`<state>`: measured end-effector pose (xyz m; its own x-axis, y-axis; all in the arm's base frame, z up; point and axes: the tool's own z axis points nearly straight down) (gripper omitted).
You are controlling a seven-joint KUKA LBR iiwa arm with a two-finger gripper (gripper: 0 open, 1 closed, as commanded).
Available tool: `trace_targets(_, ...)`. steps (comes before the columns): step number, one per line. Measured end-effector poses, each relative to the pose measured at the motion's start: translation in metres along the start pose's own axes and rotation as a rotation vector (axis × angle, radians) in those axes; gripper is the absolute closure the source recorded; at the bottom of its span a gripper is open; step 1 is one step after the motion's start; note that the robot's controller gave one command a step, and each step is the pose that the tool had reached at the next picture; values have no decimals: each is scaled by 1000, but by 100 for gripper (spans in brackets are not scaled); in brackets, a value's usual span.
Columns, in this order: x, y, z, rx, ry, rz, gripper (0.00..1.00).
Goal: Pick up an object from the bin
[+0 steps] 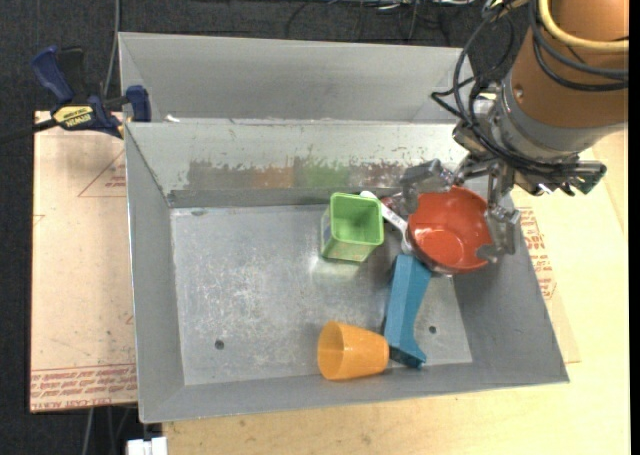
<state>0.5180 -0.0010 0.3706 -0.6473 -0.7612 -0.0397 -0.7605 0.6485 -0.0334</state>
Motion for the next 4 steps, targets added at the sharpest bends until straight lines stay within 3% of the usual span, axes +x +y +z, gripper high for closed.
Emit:
trace_targets(1,-56,-51,5,3,-6,8,0)
trace_targets(2,-67,-74,251,6,-18,-71,0)
trace_targets(3,-66,-74,250,5,-11,-76,100)
trace_targets(4,-72,-100,105,15,-18,-272,100)
